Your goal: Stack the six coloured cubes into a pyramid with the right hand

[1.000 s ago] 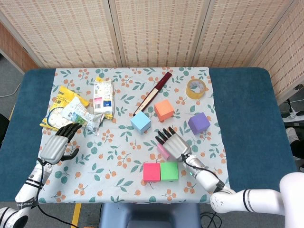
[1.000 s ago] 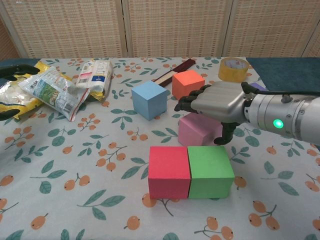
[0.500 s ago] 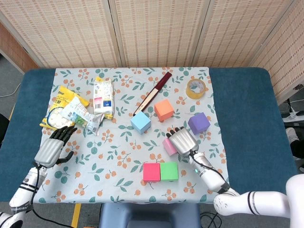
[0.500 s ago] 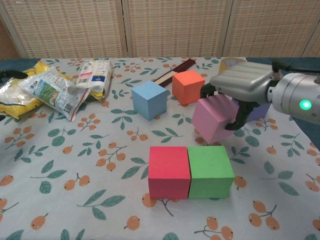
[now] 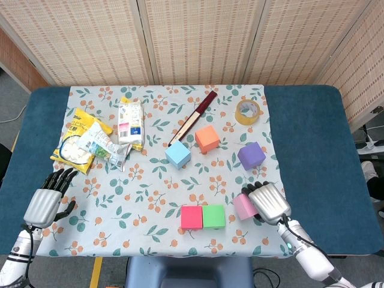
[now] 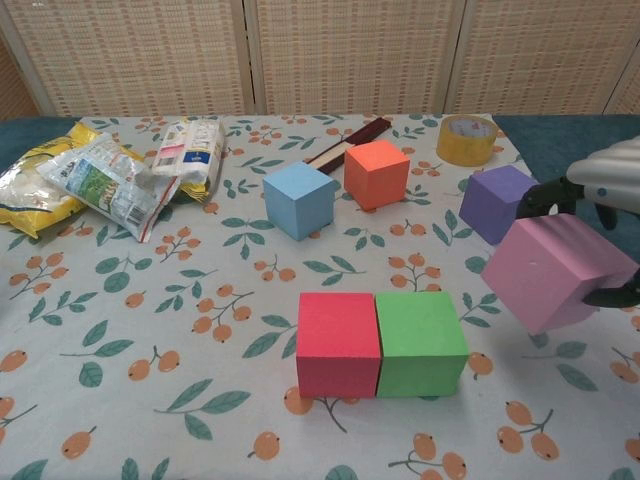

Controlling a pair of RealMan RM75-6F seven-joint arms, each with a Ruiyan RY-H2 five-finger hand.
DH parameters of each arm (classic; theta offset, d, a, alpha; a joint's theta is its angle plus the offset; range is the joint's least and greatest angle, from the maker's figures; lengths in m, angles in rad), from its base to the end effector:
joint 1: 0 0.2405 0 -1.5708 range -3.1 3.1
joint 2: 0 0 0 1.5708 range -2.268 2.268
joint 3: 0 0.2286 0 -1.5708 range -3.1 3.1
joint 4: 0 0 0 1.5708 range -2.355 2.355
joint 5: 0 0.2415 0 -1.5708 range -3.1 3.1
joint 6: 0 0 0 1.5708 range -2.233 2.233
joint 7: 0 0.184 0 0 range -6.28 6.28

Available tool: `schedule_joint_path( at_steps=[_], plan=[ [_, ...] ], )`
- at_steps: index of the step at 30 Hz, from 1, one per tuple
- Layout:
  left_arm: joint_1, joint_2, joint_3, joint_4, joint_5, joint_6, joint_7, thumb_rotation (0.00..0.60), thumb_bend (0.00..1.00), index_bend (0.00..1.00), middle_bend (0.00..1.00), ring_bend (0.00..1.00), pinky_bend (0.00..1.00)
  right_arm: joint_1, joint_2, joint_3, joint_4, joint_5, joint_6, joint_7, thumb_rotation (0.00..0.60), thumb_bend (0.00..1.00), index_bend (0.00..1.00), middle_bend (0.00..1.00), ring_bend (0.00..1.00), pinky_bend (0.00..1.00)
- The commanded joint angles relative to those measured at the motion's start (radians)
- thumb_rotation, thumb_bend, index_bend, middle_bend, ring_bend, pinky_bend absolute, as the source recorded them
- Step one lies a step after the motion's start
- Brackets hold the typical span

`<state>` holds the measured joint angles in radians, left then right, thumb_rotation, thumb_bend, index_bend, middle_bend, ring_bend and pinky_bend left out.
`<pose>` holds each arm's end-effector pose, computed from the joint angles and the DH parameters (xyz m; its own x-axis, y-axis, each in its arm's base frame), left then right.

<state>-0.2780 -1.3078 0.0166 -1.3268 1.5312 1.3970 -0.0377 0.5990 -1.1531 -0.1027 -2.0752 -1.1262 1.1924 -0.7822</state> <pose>-0.2982 0.2688 0.0616 0.4728 0.0597 0.8792 0.8680 -0.2034 -0.4530 -0.1468 -0.2481 0.0056 0.7144 -0.2654 0.6475 -0.6910 -0.4134 0.5929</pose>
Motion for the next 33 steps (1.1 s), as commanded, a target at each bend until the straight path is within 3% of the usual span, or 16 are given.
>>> schedule_joint_path(
  at_steps=[1,15,27,33],
  plan=[
    [0.025,-0.005,0.012,0.032,0.017,0.033,-0.014,0.600,0.41,0.00,0.05,0.01,0.11,-0.047,-0.041,-0.021,0.001,-0.003,0.055,-0.033,0.600,0.15,0.83,0.42,0.36,0.45],
    [0.030,0.022,0.006,0.036,0.048,0.043,-0.090,0.600,0.41,0.00,0.05,0.01,0.11,-0.062,-0.225,0.025,-0.051,0.183,0.158,-0.277,0.600,0.15,0.83,0.42,0.36,0.45],
    [0.031,0.030,-0.001,0.030,0.051,0.036,-0.096,0.600,0.41,0.00,0.05,0.01,0.10,-0.014,-0.330,0.112,-0.022,0.334,0.206,-0.380,0.600,0.15,0.83,0.42,0.36,0.45],
    [0.031,0.034,-0.004,0.031,0.048,0.026,-0.105,0.600,0.41,0.00,0.05,0.01,0.10,0.012,-0.366,0.128,-0.021,0.376,0.222,-0.408,0.600,0.15,0.83,0.42,0.36,0.45]
  ],
)
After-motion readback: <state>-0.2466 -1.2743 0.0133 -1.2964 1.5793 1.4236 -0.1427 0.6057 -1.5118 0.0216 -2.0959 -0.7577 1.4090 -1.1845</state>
